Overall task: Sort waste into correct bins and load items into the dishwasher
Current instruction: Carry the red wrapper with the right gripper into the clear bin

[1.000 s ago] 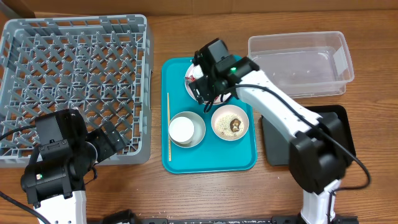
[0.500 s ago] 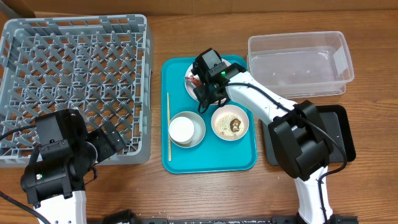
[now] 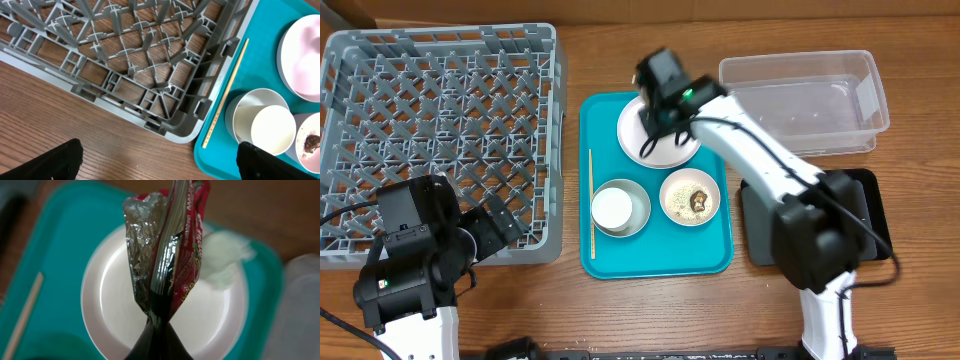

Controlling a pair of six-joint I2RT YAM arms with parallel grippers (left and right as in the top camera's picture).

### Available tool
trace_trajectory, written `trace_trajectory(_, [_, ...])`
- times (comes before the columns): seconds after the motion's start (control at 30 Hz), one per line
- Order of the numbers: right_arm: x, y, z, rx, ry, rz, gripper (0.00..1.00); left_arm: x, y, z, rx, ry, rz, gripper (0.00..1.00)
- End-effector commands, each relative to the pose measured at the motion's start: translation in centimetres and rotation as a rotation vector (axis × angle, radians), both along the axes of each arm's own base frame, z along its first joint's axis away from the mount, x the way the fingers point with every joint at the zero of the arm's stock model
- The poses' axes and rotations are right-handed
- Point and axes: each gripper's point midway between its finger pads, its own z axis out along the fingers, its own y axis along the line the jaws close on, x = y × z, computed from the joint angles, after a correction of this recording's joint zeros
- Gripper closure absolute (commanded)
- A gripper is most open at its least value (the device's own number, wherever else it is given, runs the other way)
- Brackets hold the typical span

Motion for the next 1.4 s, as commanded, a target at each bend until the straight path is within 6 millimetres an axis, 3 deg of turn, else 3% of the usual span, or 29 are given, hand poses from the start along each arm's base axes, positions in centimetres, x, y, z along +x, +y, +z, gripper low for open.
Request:
trace_trajectory(0.0, [2.7, -4.4, 11.2, 0.167, -0.197, -0.218, 0.96, 0.3, 0.0, 0.8, -0.009, -0.026, 0.007, 0.0])
trace_trajectory(0.1, [3.7, -8.9, 12.6, 0.24, -0.2, -0.403, 0.96, 0.3, 0.0, 0.8, -0.009, -0.027, 0.007, 0.0])
trace_trajectory(0.23, [4.2, -15.1, 10.5, 0.262, -0.122, -0.632, 0.95, 0.3, 0.0, 0.8, -0.009, -0.027, 0.007, 0.0])
trace_trajectory(0.33, [4.3, -18.7, 8.2, 0.275, -0.068, -0.774, 0.83, 0.3, 0.0, 0.8, -0.009, -0.027, 0.007, 0.0])
trace_trajectory(0.43, [4.4, -19.8, 6.8, 0.318, -0.022, -0.797, 0.6, 0.3, 0.0, 0.8, -0.009, -0.027, 0.007, 0.0])
trace_trajectory(0.53, [5.0, -18.8, 7.2, 0.394, -0.008, -0.741, 0.35, 0.3, 0.0, 0.8, -0.009, -0.028, 0.007, 0.0])
trace_trajectory(0.6, [5.5, -17.6, 8.7, 0.426, -0.033, -0.631, 0.27, 0.3, 0.0, 0.8, -0.009, -0.028, 0.007, 0.0])
trace_trajectory(0.73, [5.9, -13.0, 11.7, 0.442, -0.118, -0.327, 0.26, 0.3, 0.0, 0.8, -0.009, -0.027, 0.007, 0.0])
trace_trajectory(0.83, [5.3, -9.5, 11.8, 0.353, -0.17, -0.107, 0.26, 0.3, 0.0, 0.8, -0.009, -0.027, 0.007, 0.0])
trace_trajectory(0.93, [5.1, -7.1, 10.1, 0.236, -0.189, -0.011, 0.21, 0.3, 0.0, 0.8, -0.009, -0.027, 0.007, 0.0])
trace_trajectory(1.07, [5.3, -4.9, 6.0, 0.152, -0.148, 0.009, 0.18, 0.3, 0.0, 0.8, -0.009, -0.027, 0.007, 0.0])
trace_trajectory(1.37, [5.8, -2.3, -3.0, 0.109, -0.029, 0.042, 0.14, 0.3, 0.0, 0.8, -0.009, -0.026, 0.007, 0.0])
